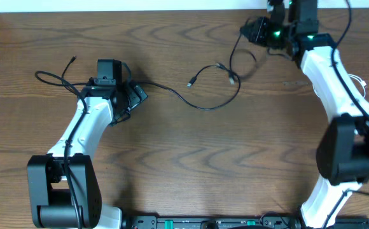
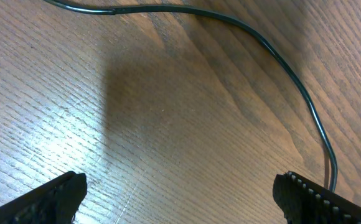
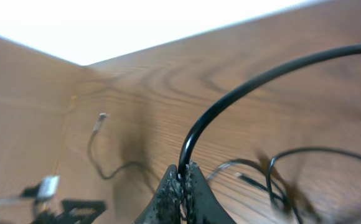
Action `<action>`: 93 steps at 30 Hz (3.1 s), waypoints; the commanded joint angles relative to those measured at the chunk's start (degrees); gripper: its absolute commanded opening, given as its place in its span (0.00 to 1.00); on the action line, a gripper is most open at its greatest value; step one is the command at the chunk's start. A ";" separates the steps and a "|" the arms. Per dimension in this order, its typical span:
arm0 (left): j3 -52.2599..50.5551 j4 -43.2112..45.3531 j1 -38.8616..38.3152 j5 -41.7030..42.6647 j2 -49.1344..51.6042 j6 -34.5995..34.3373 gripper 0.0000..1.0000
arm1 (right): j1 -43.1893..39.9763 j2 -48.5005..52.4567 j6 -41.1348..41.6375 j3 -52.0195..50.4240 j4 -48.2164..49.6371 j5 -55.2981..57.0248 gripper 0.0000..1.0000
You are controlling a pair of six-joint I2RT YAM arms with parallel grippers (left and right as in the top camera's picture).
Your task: Untangle cables
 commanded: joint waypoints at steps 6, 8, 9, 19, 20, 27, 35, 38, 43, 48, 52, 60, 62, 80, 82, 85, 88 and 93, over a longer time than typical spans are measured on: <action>-0.39 -0.09 0.15 -0.35 -0.33 -0.07 1.00 | 3.98 -9.94 -10.80 0.57 3.61 -3.67 0.01; -0.39 -0.07 0.15 -0.35 -0.33 -0.07 1.00 | 4.85 -11.96 -12.35 0.57 4.68 -3.67 0.01; -0.39 -0.07 0.15 -0.35 -0.33 -0.07 1.00 | 5.16 -12.61 -12.83 0.57 5.07 -3.67 0.01; -0.39 -0.09 0.15 -0.35 -0.33 -0.09 1.00 | 10.54 -19.93 -23.54 0.57 12.35 -3.65 0.01; -0.39 -0.09 0.15 -0.35 -0.33 -0.07 1.00 | 11.08 -20.57 -24.17 0.57 13.51 -3.67 0.01; -0.39 -0.07 0.15 -0.35 -0.33 -0.07 0.99 | 12.02 -23.30 -24.81 0.57 19.15 -3.58 0.01; -0.39 -0.07 0.15 -0.35 -0.33 -0.07 1.00 | 11.78 -21.84 -25.18 0.55 10.16 -2.97 0.29; -0.39 -0.07 0.15 -0.35 -0.33 -0.07 1.00 | 12.22 -19.10 -25.16 0.55 4.00 -2.99 0.52; -0.39 -0.09 0.15 -0.35 -0.33 -0.07 1.00 | 14.19 -12.72 -25.14 0.52 -2.01 -3.69 0.53; -0.39 -0.09 0.15 -0.35 -0.33 -0.07 1.00 | 16.57 -5.27 -25.14 0.52 -3.21 -3.67 0.52; -0.39 -0.07 0.15 -0.35 -0.33 -0.07 1.00 | 17.88 0.20 -24.94 0.52 -1.77 -3.67 0.53; -0.39 -0.09 0.15 -0.35 -0.33 -0.07 0.99 | 20.31 8.33 -23.98 0.52 1.75 -3.65 0.56; -0.39 -0.07 0.15 -0.35 -0.33 -0.07 1.00 | 21.07 10.25 -24.00 0.52 2.60 -3.63 0.58; -0.39 -0.07 0.15 -0.35 -0.33 -0.09 0.99 | 24.90 23.41 -16.35 0.52 14.36 0.50 0.68; -0.39 -0.07 0.15 -0.35 -0.33 -0.07 1.00 | 24.83 24.72 -14.97 0.52 15.17 0.48 0.66; -0.39 -0.07 0.15 -0.35 -0.33 -0.07 0.99 | 24.81 26.47 -13.16 0.52 16.20 0.44 0.58; -0.39 -0.09 0.15 -0.35 -0.33 -0.07 1.00 | 24.81 27.61 -12.41 0.52 16.31 -1.22 0.49; -0.39 -0.07 0.15 -0.35 -0.33 -0.07 0.99 | 24.68 27.67 -12.35 0.52 17.05 -8.96 0.33</action>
